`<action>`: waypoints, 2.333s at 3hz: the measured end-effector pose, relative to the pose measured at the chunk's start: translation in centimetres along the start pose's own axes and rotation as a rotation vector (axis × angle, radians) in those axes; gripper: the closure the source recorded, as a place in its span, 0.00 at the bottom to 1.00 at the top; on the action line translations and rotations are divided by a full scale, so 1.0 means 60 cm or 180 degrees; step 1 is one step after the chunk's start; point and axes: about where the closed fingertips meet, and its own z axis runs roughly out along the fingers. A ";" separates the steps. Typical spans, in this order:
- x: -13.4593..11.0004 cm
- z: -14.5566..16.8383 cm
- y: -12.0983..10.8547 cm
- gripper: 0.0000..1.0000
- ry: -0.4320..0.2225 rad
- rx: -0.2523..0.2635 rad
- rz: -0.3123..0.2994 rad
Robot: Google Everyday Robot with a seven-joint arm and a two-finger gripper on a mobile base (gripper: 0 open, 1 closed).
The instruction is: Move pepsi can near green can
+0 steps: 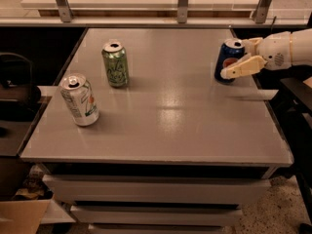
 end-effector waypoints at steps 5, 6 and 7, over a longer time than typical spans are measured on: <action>-0.003 0.019 0.000 1.00 -0.0003 -0.0085 0.0036; -0.025 0.039 0.009 1.00 -0.0040 -0.0252 -0.0074; -0.058 0.065 0.028 1.00 -0.0054 -0.0489 -0.0249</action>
Offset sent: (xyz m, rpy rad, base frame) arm 0.0035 -0.0027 0.0030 -0.0008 0.0208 0.0043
